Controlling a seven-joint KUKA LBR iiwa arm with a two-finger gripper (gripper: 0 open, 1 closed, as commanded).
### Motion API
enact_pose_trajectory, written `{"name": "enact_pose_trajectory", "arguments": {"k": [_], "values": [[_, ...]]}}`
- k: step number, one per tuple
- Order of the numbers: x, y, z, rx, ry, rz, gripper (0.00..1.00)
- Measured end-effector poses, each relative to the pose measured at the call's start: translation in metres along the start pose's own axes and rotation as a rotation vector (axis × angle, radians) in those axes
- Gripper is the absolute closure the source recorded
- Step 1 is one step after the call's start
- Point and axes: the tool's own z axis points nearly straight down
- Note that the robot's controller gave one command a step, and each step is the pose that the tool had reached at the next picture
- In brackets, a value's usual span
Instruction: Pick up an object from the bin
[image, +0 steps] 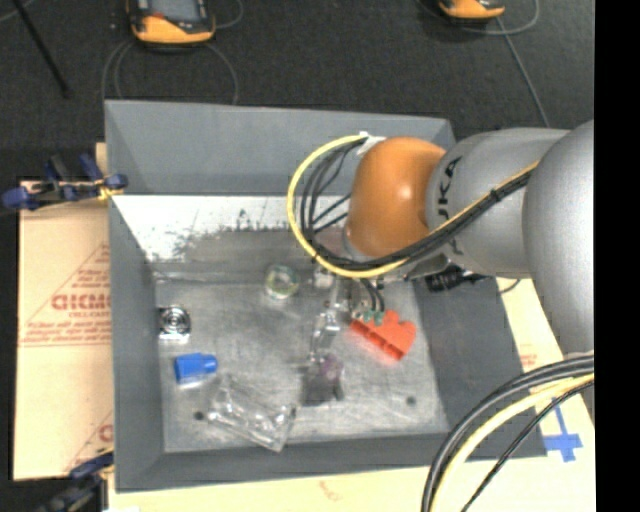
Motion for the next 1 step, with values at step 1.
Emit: {"name": "enact_pose_trajectory", "arguments": {"k": [1], "values": [[0.0916, -0.0697, 0.0303, -0.001, 0.002, -0.247, 0.0]]}}
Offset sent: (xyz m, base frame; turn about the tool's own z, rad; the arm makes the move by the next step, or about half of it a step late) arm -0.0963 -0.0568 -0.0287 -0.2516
